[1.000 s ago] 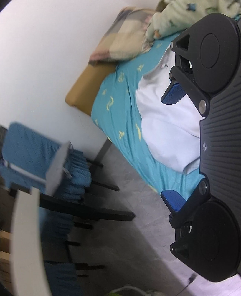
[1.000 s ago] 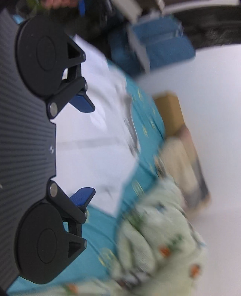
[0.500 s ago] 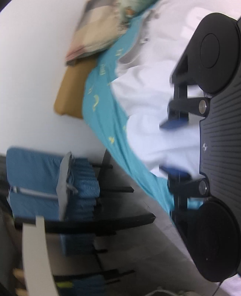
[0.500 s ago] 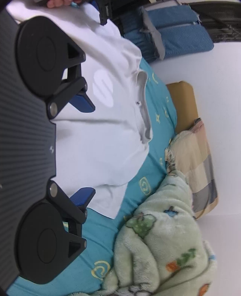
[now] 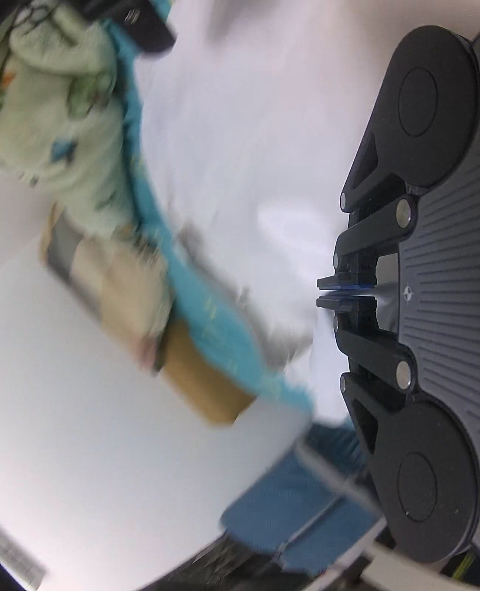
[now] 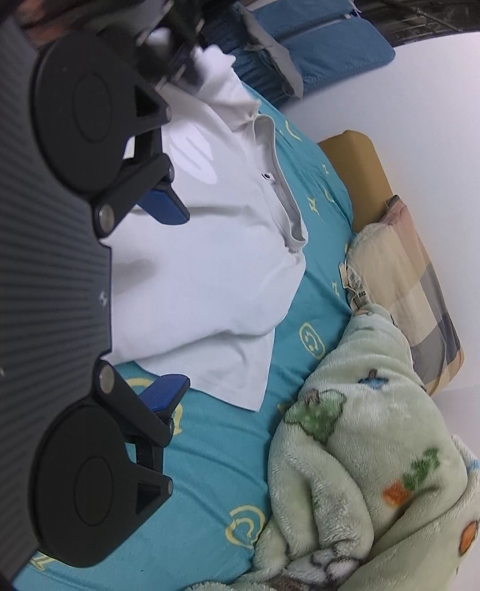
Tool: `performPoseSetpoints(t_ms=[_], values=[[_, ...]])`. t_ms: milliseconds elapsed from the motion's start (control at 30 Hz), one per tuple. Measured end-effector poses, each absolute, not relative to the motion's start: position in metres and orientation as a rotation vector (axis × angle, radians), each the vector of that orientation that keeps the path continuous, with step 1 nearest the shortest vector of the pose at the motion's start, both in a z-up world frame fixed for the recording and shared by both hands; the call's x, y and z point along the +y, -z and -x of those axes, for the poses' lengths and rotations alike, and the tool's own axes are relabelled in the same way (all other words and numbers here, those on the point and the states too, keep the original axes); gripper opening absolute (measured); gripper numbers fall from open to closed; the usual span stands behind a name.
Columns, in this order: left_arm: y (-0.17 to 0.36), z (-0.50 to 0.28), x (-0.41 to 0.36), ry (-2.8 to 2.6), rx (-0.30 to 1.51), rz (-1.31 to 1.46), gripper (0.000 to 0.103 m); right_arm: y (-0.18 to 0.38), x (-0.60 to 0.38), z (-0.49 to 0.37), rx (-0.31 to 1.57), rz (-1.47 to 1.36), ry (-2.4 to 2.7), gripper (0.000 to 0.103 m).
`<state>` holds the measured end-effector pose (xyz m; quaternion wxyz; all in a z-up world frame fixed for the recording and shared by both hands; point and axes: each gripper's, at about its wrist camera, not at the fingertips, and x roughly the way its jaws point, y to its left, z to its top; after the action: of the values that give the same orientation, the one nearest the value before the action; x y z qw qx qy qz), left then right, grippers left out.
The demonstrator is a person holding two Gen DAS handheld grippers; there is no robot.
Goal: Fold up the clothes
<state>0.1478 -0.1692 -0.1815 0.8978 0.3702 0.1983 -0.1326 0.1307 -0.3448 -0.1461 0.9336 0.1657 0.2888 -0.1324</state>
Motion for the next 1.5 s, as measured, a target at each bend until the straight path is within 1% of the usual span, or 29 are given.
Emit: performPoseSetpoints(t_ms=[33,100,133,167,200,233,267,300,333,367,400,433,500,567,600,667,767,833,867,900,933,1067,1167,1300,1400,1500], values=[[0.186,-0.149,-0.173,0.292,0.452,-0.752,0.012,0.147,-0.346,-0.130,0.593,-0.342,0.275,0.089],[0.191,-0.148,-0.172,0.327,0.509,-0.704,0.012,0.149,-0.349,-0.130,0.598,-0.347,0.279,0.089],[0.189,-0.146,-0.167,0.328,0.516,-0.676,0.017,0.150,-0.350,-0.129,0.602,-0.347,0.281,0.089],[0.187,-0.144,-0.163,0.328,0.521,-0.648,0.024,0.152,-0.350,-0.129,0.606,-0.344,0.282,0.089],[0.180,-0.145,-0.155,0.336,0.539,-0.594,0.037,0.153,-0.350,-0.129,0.611,-0.343,0.282,0.089],[0.172,-0.146,-0.146,0.345,0.558,-0.537,0.047,0.155,-0.350,-0.129,0.615,-0.345,0.280,0.089],[0.164,-0.147,-0.138,0.354,0.576,-0.480,0.051,0.156,-0.350,-0.129,0.618,-0.348,0.277,0.089],[0.156,-0.148,-0.125,0.357,0.578,-0.417,0.057,0.157,-0.349,-0.130,0.620,-0.351,0.275,0.089],[0.148,-0.149,-0.112,0.359,0.578,-0.353,0.066,0.157,-0.348,-0.130,0.621,-0.351,0.273,0.089],[0.141,-0.149,-0.097,0.351,0.572,-0.275,0.071,0.157,-0.346,-0.130,0.622,-0.347,0.271,0.089],[0.133,-0.149,-0.082,0.341,0.565,-0.196,0.081,0.158,-0.344,-0.130,0.625,-0.341,0.267,0.089],[0.127,-0.151,-0.068,0.323,0.552,-0.107,0.085,0.159,-0.342,-0.130,0.627,-0.334,0.264,0.089],[0.117,-0.160,-0.045,0.271,0.533,0.047,0.085,0.161,-0.338,-0.131,0.634,-0.325,0.260,0.089],[0.118,-0.178,-0.027,0.189,0.550,0.150,0.085,0.164,-0.337,-0.133,0.643,-0.317,0.259,0.089],[0.122,-0.185,-0.018,0.145,0.566,0.186,0.084,0.165,-0.336,-0.133,0.647,-0.312,0.259,0.089],[0.134,-0.201,0.000,0.094,0.603,0.258,0.079,0.167,-0.335,-0.134,0.654,-0.304,0.259,0.089],[0.160,-0.227,0.012,0.097,0.678,0.333,0.061,0.170,-0.334,-0.133,0.655,-0.298,0.261,0.089],[0.165,-0.237,0.019,0.106,0.684,0.378,0.036,0.172,-0.334,-0.134,0.657,-0.291,0.267,0.089],[0.166,-0.242,0.023,0.109,0.679,0.400,0.029,0.174,-0.333,-0.135,0.664,-0.285,0.269,0.089],[0.163,-0.246,0.027,0.129,0.668,0.403,0.006,0.176,-0.332,-0.136,0.672,-0.278,0.268,0.089],[0.159,-0.251,0.030,0.151,0.657,0.403,0.002,0.178,-0.330,-0.137,0.680,-0.270,0.267,0.089],[0.135,-0.271,0.061,0.187,0.599,0.379,0.002,0.183,-0.324,-0.140,0.698,-0.234,0.259,0.089],[0.119,-0.295,0.103,0.150,0.562,0.436,0.002,0.186,-0.319,-0.144,0.710,-0.212,0.264,0.089],[0.096,-0.346,0.154,-0.020,0.561,0.321,0.001,0.188,-0.313,-0.149,0.703,-0.180,0.268,0.089],[0.095,-0.389,0.190,-0.166,0.597,0.217,0.001,0.185,-0.311,-0.150,0.691,-0.168,0.271,0.089],[0.113,-0.417,0.206,-0.230,0.633,0.169,0.001,0.182,-0.307,-0.152,0.668,-0.149,0.268,0.089]])
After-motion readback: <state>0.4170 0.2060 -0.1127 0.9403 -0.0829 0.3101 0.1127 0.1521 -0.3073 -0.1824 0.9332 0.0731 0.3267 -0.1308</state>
